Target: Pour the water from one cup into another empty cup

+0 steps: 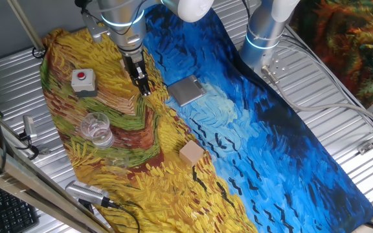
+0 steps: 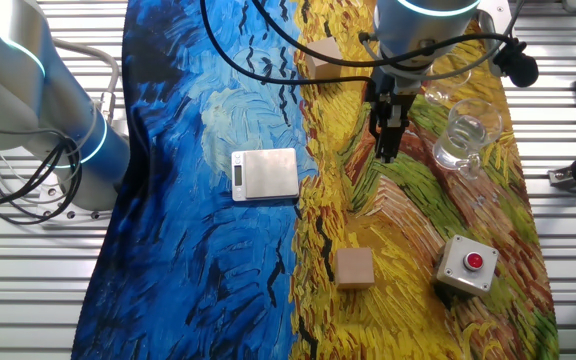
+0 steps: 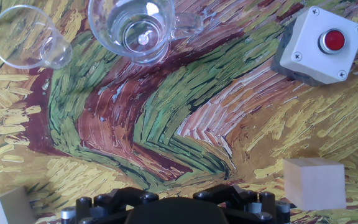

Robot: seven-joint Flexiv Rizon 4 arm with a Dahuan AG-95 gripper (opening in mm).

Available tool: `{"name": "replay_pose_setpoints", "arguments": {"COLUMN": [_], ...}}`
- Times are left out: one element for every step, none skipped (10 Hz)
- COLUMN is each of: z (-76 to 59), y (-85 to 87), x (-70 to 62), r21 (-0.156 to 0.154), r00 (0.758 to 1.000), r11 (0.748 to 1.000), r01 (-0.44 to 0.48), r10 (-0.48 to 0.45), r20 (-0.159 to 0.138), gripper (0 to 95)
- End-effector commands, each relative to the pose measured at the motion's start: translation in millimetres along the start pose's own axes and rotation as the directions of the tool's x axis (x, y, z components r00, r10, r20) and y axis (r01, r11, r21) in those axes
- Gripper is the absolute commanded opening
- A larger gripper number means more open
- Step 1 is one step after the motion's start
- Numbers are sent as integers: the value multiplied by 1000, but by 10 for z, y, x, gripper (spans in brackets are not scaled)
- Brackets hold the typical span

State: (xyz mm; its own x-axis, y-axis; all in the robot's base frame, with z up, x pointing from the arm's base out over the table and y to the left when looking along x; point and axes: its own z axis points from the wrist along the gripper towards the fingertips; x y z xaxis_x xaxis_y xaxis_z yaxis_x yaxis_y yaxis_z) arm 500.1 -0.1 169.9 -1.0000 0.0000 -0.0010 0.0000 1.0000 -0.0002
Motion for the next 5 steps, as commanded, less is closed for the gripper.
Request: {"name": "replay_pose_setpoints", "arguments": {"z": [-2,-2,-3,-4,-4], "y": [1,1,2,2,2], "x": [2,2,2,2,2], "r21": [3,-8,-7,-7,-7], "r00": [965,966,966,967,967], "r11": [967,968,968,968,968], "r01": [255,252,252,251,250], "r10": [-255,-252,-251,-250,-249], "r20": [58,60,59,58,58], "gripper": [0,0,0,0,0]}}
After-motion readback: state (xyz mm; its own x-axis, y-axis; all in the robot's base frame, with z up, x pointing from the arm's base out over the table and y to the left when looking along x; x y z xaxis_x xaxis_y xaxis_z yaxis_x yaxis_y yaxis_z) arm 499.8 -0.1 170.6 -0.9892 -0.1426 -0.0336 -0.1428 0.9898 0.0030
